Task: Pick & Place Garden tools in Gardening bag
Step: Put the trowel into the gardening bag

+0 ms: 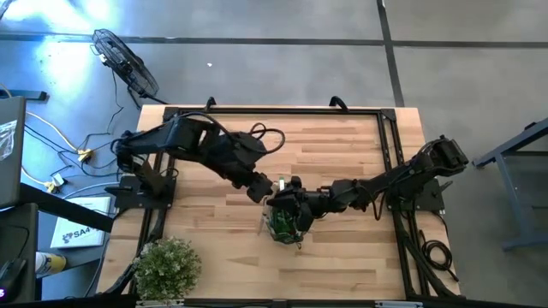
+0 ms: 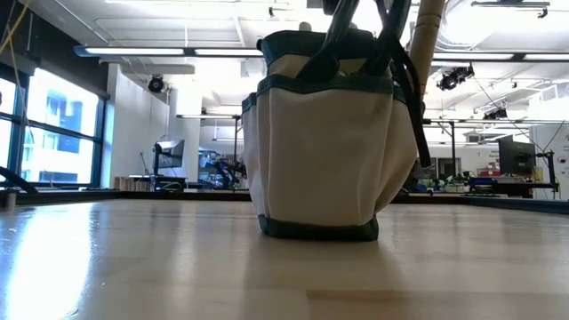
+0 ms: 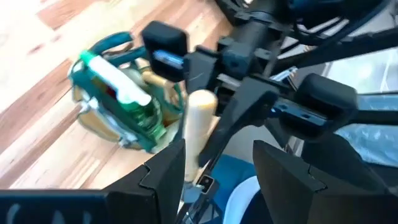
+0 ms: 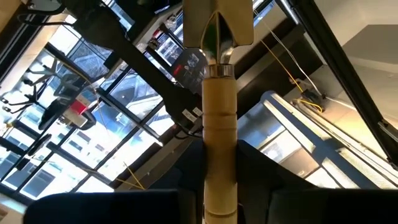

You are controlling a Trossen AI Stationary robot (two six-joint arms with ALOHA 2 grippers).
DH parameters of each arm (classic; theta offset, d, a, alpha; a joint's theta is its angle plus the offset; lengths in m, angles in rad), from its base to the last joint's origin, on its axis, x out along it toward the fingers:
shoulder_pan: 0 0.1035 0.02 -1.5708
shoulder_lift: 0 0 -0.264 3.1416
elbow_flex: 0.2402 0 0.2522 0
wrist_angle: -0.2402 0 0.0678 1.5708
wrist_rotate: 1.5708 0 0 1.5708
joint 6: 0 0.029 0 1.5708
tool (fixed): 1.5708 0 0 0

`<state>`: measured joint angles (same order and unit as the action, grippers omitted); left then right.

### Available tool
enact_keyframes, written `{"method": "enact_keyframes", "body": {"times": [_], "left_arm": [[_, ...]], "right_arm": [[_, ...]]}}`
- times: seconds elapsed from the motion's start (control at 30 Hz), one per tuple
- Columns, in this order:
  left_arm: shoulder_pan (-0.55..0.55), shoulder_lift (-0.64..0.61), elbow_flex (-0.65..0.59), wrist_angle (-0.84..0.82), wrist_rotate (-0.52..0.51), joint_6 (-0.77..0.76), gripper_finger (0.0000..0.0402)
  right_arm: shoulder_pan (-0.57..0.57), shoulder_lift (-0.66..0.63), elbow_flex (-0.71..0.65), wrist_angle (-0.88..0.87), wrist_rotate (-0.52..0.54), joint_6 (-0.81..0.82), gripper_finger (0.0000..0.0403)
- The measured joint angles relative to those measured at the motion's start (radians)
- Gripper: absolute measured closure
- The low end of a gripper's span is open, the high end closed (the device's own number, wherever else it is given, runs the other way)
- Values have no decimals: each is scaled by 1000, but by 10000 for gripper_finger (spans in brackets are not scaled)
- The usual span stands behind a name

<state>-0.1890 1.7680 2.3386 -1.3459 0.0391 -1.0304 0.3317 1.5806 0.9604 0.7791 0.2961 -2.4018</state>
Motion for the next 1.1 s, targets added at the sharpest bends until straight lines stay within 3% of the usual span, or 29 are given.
{"method": "enact_keyframes", "body": {"times": [0.33,1.1], "left_arm": [[0,62,0,19,2,113,220],[4,70,-12,6,-60,147,220]], "right_arm": [[0,0,0,-4,-9,21,349],[0,0,0,-6,-8,49,347]]}}
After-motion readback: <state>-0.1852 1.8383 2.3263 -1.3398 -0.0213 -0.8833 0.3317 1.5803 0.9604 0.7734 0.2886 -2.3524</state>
